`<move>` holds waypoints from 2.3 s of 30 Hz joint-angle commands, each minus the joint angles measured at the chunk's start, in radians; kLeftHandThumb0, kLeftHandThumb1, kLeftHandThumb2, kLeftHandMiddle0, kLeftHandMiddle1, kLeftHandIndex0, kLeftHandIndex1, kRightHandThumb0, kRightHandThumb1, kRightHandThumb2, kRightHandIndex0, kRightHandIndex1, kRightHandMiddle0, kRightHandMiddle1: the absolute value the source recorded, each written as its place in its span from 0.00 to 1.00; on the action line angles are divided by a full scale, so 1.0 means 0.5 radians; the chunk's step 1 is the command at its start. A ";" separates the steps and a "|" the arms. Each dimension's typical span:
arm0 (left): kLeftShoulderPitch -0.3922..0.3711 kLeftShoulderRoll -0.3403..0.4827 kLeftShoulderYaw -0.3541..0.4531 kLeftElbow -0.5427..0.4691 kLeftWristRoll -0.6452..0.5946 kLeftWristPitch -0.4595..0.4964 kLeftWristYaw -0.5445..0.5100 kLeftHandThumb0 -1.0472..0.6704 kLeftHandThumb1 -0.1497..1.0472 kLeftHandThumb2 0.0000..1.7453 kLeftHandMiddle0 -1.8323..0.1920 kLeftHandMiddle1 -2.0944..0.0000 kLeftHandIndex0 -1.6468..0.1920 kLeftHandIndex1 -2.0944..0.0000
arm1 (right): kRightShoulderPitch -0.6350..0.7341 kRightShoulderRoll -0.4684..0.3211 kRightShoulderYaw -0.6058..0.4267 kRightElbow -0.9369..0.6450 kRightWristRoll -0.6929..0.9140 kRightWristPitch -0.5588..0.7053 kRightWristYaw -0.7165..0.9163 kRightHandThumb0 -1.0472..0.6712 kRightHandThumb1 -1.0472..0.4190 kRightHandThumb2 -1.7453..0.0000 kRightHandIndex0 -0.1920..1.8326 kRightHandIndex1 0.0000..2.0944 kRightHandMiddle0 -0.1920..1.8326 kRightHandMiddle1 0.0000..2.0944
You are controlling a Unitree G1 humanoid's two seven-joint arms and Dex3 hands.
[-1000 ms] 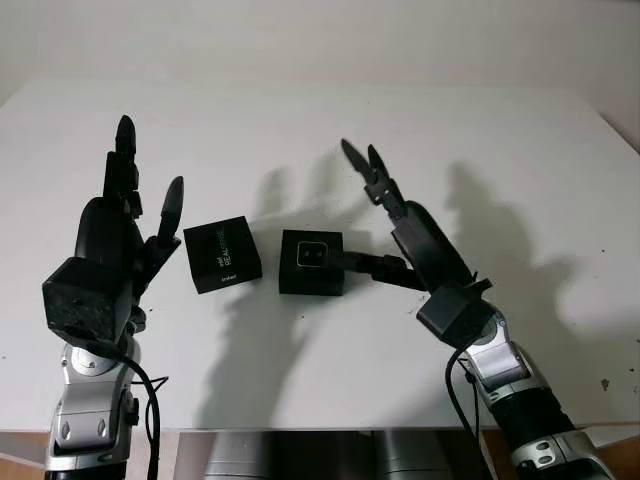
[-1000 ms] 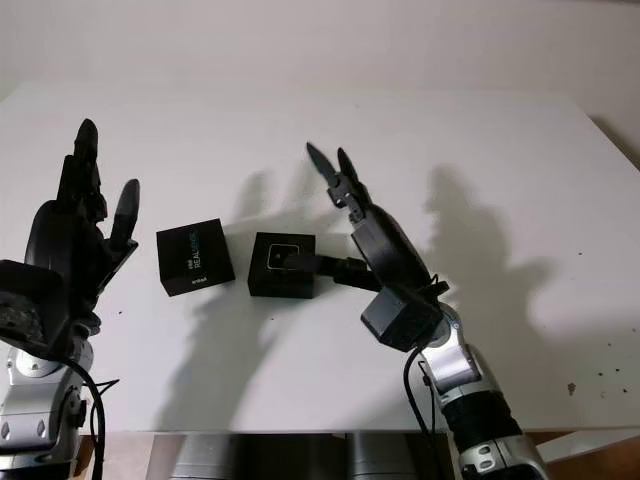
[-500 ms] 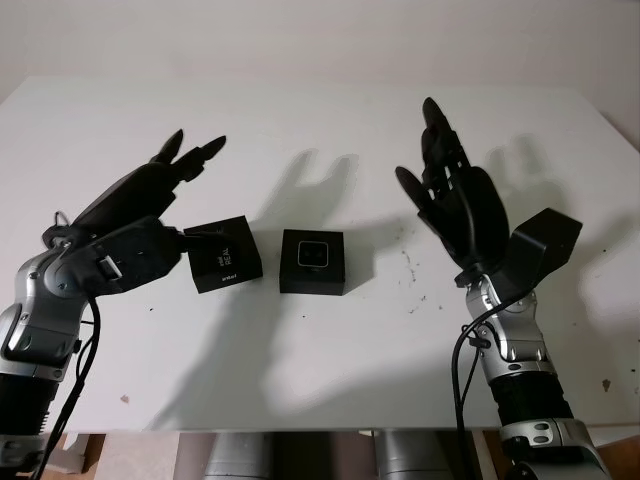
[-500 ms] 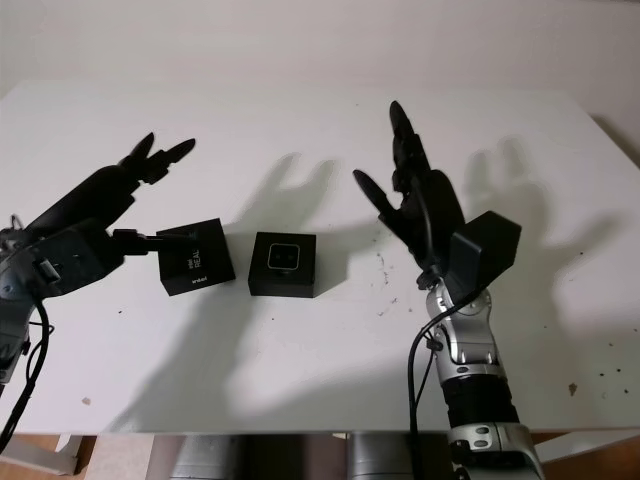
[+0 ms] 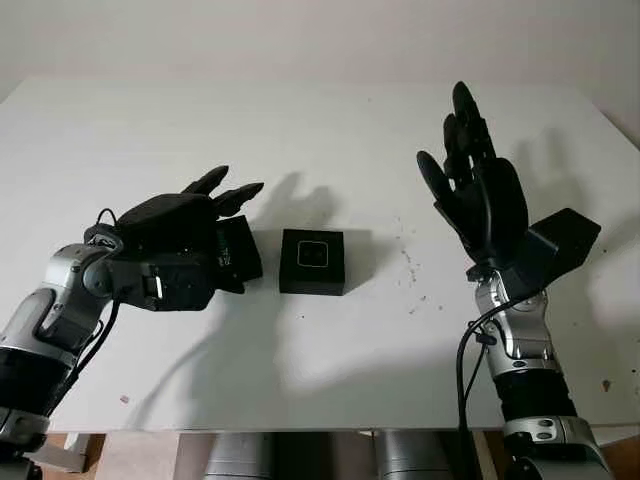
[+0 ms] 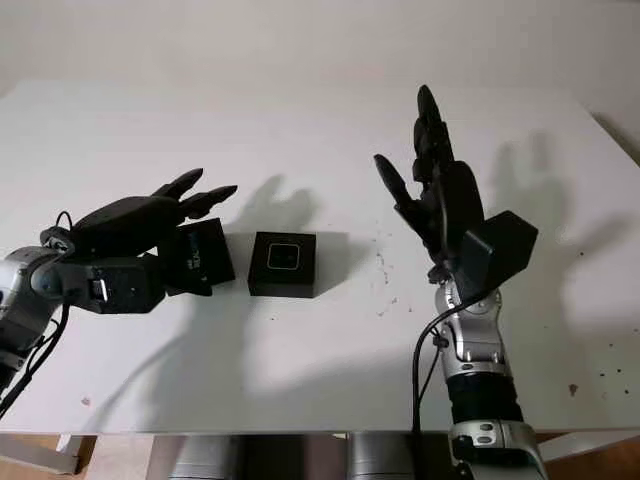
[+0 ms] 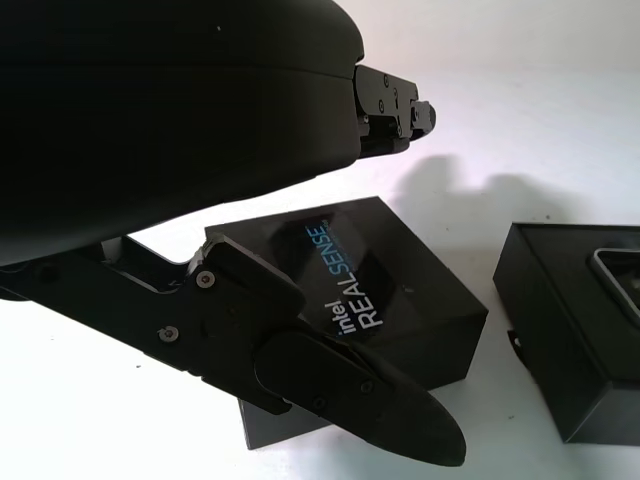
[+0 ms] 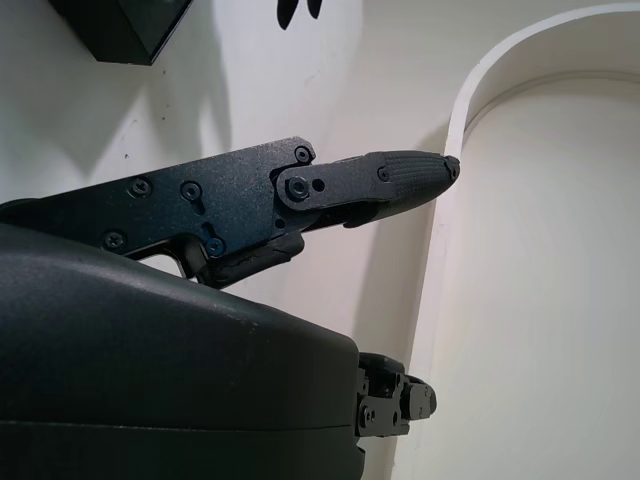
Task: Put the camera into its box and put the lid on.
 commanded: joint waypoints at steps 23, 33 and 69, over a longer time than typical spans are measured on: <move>0.079 -0.073 -0.080 -0.295 0.268 0.591 -0.093 0.21 0.91 0.03 0.81 0.94 0.91 0.96 | 0.026 -0.015 -0.025 -0.016 -0.040 -0.042 -0.028 0.26 0.00 0.89 0.09 0.03 0.14 0.04; 0.155 -0.083 -0.042 -0.425 0.147 0.645 -0.096 0.44 0.88 0.03 0.79 0.53 0.72 0.89 | 0.027 0.004 -0.028 -0.030 -0.053 -0.061 -0.060 0.27 0.00 0.88 0.10 0.03 0.15 0.04; -0.217 -0.324 0.183 -0.904 -0.389 1.548 -0.223 0.55 0.88 0.03 0.67 0.23 0.69 0.27 | 0.093 0.083 0.032 -0.149 -0.115 0.015 -0.145 0.24 0.00 0.89 0.07 0.02 0.12 0.02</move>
